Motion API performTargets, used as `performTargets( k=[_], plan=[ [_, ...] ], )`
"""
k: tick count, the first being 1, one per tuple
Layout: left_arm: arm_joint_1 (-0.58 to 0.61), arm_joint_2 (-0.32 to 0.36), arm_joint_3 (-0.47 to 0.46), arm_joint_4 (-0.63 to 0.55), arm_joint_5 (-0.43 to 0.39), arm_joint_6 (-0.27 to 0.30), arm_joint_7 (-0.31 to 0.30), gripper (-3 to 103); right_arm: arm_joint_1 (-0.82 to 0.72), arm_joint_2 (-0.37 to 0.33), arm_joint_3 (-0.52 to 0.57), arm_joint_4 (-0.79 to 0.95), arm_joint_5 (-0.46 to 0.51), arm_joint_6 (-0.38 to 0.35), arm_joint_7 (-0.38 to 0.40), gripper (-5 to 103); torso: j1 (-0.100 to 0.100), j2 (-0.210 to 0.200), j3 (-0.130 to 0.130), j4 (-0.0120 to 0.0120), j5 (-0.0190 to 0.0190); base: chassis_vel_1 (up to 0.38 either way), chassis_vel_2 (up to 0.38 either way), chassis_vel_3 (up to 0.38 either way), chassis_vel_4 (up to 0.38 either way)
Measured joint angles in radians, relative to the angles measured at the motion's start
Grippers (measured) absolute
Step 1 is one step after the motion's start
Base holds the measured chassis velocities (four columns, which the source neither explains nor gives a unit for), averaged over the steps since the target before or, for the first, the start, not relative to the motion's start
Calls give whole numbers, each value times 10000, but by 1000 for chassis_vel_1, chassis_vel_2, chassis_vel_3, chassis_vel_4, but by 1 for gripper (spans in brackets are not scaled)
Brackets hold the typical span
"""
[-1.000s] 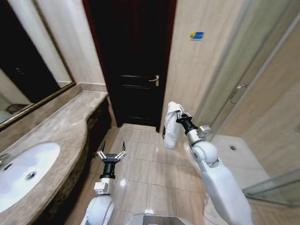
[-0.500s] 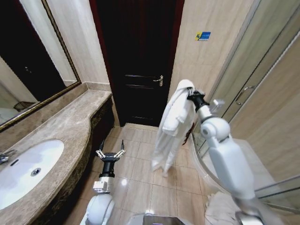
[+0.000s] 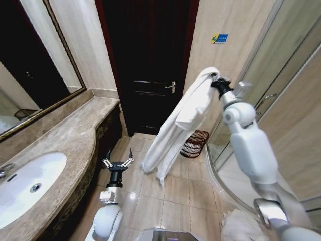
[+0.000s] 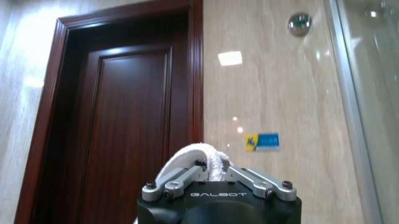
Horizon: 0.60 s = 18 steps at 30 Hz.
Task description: Discard the used towel into the hamper.
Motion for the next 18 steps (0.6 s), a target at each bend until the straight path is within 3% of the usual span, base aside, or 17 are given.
performTargets(
  k=[5,18],
  plan=[
    [-75,-71,82,114,88,18,35,100,-23,-466,86,558,75,-142,-115,4,6,-3,1,2,-3,-85,83,78,-72],
    [110,-84,51,12,234,-102,47,100,384,-733,189,266,597,-251,37,4,-5,-1,-4,3,-4,-4,5,2,-2]
  ],
)
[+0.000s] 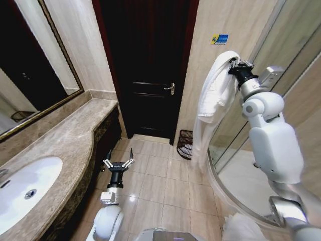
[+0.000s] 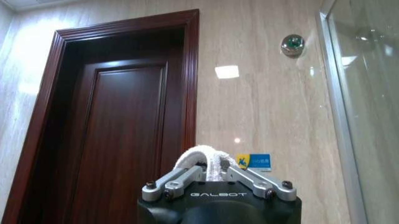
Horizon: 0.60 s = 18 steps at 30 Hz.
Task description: Discard the used towel into the hamper.
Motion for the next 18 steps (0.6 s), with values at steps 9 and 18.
performTargets(
  k=[9,18],
  plan=[
    [42,-25,-16,-130,185,188,-1,100,-266,-175,195,200,80,0,-21,4,5,1,2,-1,-2,0,0,0,0],
    [89,-43,-6,-177,280,219,-24,100,-617,-341,446,471,184,4,-63,4,5,1,2,1,-2,0,0,0,0]
  ],
)
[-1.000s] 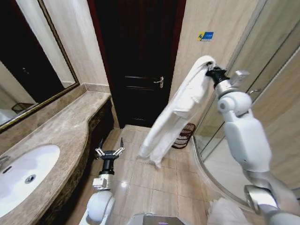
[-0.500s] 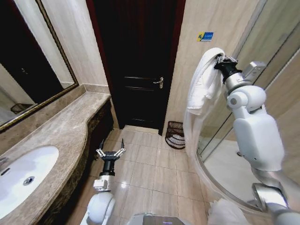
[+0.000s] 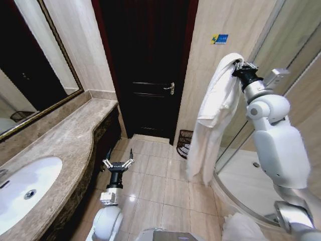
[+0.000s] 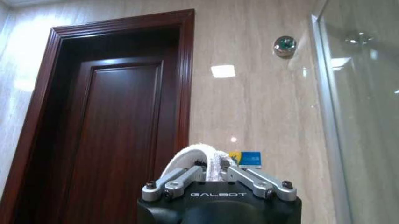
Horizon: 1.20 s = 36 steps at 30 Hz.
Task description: Discard the used towel into the hamper.
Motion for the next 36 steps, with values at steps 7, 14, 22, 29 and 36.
performTargets(
  k=[7,14,22,29,36],
  plan=[
    [-9,27,0,-37,12,26,-6,100,-13,-120,91,141,150,0,3,4,0,0,0,0,-1,-31,-31,-32,-33],
    [-48,32,0,-31,-62,-72,-8,100,-138,-156,123,288,193,-4,15,4,-1,1,0,-6,0,-79,-72,-72,-69],
    [-58,20,2,-17,-174,-187,-21,100,-421,-31,120,311,165,-5,-80,4,-1,0,0,3,0,-29,-15,-19,-20],
    [-113,10,18,-70,-309,-188,-31,100,-491,30,-60,355,135,-5,-81,4,-2,1,0,-1,0,0,0,0,0],
    [-168,52,67,25,-395,-196,-23,100,-465,-68,-7,324,154,-5,-63,4,0,0,0,0,-1,-71,56,60,-58]
  ],
)
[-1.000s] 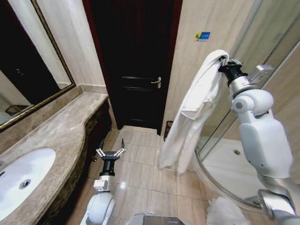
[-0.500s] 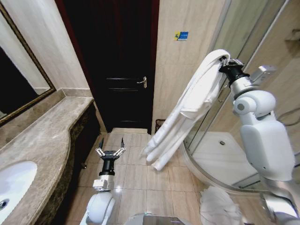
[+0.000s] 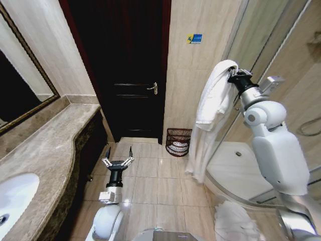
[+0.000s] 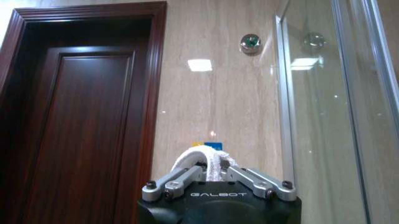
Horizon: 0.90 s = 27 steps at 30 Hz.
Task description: Discard the used towel into the hamper.
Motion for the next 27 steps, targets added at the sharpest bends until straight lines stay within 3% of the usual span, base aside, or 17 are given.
performTargets(
  k=[16,27],
  plan=[
    [89,-12,-37,-19,46,-110,80,100,-25,-204,122,93,109,0,-12,4,0,0,0,1,0,-65,62,62,-65],
    [52,18,-49,-18,50,-63,142,100,458,266,-63,-361,107,97,-65,4,1,0,0,0,0,-58,61,65,-71]
  ],
)
